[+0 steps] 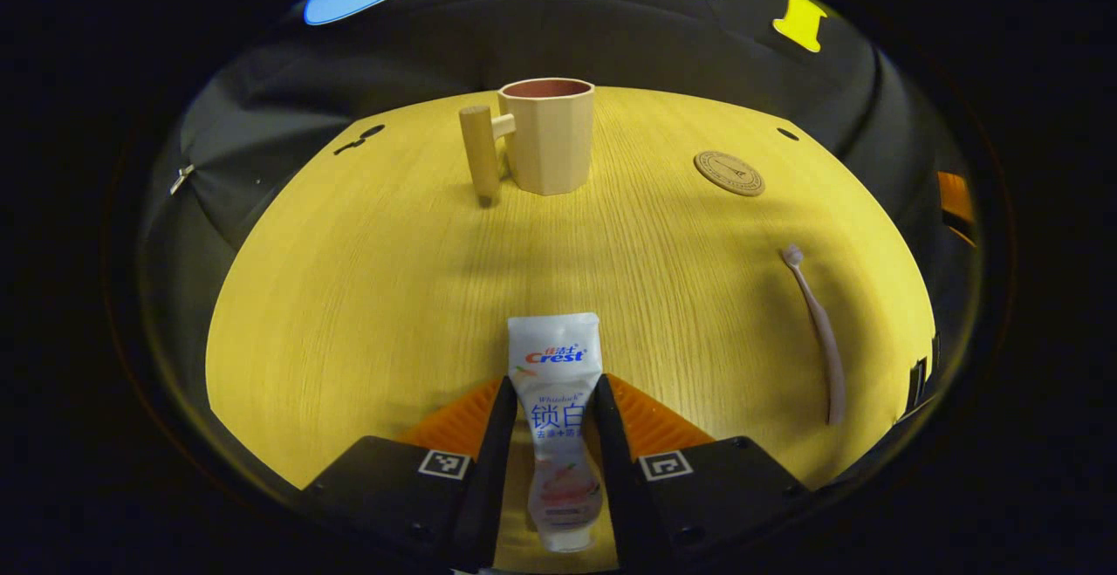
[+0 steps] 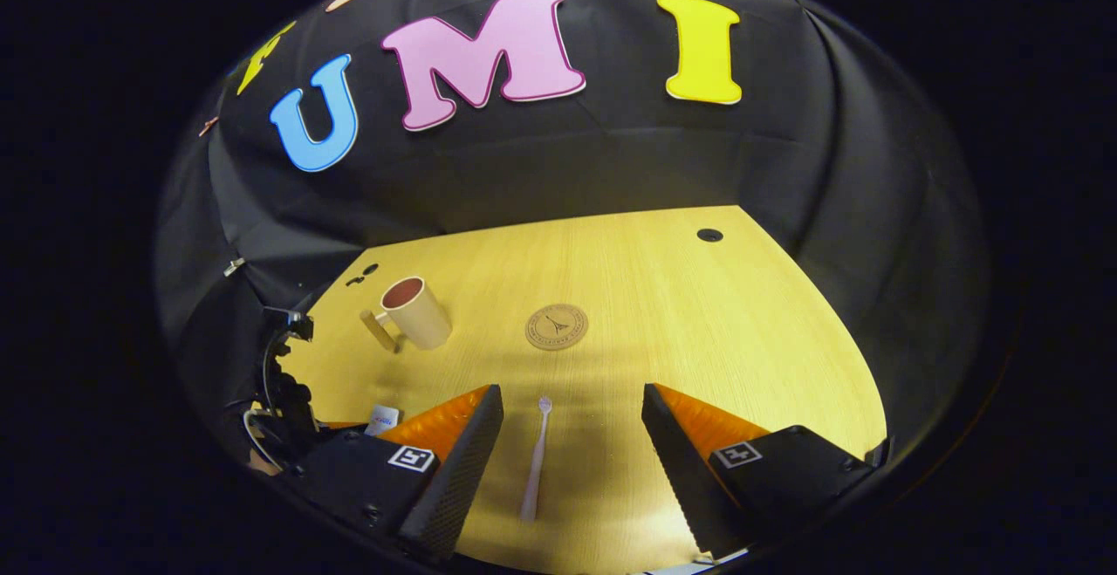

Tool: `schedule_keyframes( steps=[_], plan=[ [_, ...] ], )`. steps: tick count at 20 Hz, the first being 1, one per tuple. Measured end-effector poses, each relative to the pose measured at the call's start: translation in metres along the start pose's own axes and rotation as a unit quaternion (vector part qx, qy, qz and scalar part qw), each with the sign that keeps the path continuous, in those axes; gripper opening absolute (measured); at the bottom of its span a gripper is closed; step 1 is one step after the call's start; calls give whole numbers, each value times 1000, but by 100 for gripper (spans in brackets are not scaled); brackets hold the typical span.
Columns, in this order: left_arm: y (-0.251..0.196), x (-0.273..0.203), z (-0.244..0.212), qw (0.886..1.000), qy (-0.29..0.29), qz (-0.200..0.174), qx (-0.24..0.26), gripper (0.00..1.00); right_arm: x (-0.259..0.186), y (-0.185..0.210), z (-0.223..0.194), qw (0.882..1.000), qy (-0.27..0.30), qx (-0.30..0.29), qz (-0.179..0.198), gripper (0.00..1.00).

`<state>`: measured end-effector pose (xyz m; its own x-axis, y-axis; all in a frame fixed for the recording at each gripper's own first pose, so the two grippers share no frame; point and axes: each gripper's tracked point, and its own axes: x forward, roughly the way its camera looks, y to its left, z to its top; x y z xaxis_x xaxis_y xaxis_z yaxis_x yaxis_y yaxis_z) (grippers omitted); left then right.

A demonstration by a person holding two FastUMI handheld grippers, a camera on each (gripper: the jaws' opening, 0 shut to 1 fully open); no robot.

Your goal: Put the toothbrush and toothpaste on the desktop into the cup, then pick up the cup and place it on the coaster on the desktop.

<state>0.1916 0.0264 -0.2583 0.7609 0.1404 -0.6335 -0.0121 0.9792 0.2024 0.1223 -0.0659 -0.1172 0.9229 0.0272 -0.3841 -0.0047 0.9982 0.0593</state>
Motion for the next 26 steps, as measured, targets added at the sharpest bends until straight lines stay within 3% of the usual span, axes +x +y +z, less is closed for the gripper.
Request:
schedule_keyframes(
  steps=[2,3,8,12,14,15,18,19,21,26],
  plan=[
    [1,0,2,1000,4,4,2,32,0,2,-10,1000,13,10,-10,99],
    [0,1,2,1000,4,2,4,27,1,4,-17,1000,20,13,-14,99],
    [-1,-3,-1,1000,5,-22,20,27,-1,11,-53,998,52,10,-28,99],
    [-6,-11,-5,998,-3,-67,14,23,3,18,-77,997,76,4,-34,99],
    [-4,-15,-8,997,-4,-78,14,16,7,21,-81,996,80,2,-37,99],
    [-3,-18,-7,997,-8,-81,13,20,10,21,-82,996,82,2,-39,99],
    [2,-32,-7,996,-17,-91,4,21,21,23,-86,995,91,7,-47,99],
    [5,-38,-6,996,-19,-90,1,16,24,22,-89,994,98,10,-51,99],
    [12,-52,0,996,-34,-81,8,20,29,19,-95,992,110,15,-61,99],
    [14,-86,10,993,-56,-103,-22,21,43,13,-122,986,150,4,-78,99]
  ],
)
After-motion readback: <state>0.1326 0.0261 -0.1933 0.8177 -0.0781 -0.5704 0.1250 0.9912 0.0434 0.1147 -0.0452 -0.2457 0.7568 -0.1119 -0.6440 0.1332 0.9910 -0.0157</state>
